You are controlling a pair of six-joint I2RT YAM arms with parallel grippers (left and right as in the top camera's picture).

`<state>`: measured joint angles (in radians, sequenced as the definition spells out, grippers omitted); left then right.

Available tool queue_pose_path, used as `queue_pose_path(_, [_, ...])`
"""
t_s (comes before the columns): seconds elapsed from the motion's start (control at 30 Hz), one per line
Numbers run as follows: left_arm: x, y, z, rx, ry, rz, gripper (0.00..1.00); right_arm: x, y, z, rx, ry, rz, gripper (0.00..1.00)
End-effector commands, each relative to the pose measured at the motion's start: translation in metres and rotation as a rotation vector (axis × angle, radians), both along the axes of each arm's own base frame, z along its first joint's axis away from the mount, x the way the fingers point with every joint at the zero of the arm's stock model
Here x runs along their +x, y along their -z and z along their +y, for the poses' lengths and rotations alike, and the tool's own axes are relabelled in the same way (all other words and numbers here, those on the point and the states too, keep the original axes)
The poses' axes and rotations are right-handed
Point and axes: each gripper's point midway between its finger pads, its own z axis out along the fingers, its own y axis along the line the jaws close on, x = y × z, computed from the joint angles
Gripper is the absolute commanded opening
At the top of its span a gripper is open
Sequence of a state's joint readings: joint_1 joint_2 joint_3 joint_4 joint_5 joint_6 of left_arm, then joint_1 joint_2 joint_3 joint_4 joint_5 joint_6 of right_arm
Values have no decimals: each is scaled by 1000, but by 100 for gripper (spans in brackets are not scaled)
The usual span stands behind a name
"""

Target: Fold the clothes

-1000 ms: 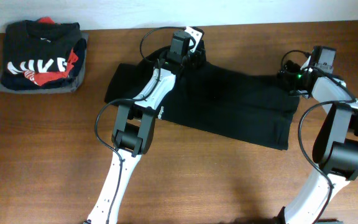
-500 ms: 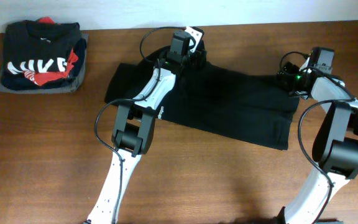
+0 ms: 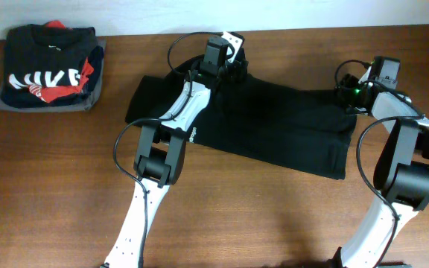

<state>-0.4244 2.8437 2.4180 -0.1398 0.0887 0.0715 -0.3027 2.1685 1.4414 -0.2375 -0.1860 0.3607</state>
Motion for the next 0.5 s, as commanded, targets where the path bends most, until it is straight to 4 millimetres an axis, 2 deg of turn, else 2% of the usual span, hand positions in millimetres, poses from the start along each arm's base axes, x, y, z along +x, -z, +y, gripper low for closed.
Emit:
queue_pose_path(0.0, [-4, 28, 4, 30, -2, 41, 87, -7, 25, 4, 29, -14, 52, 62])
queue_pose_path(0.13, [-4, 28, 4, 31, -2, 41, 87, -10, 27, 5, 33, -14, 66, 43])
queue_pose_path(0.27, [-3, 26, 4, 27, -2, 33, 64, -11, 27, 4, 29, -10, 70, 22])
queue_pose_path(0.37, [0, 21, 3, 17, -3, 11, 38, -11, 27, 2, 28, -7, 69, 8])
queue_pose_path(0.43, [2, 18, 3, 11, -4, -2, 23, -11, 26, 2, 29, -6, 69, 4])
queue_pose_path(0.47, [3, 17, 4, 9, -5, -7, 18, -10, 25, 1, 28, -6, 68, 4])
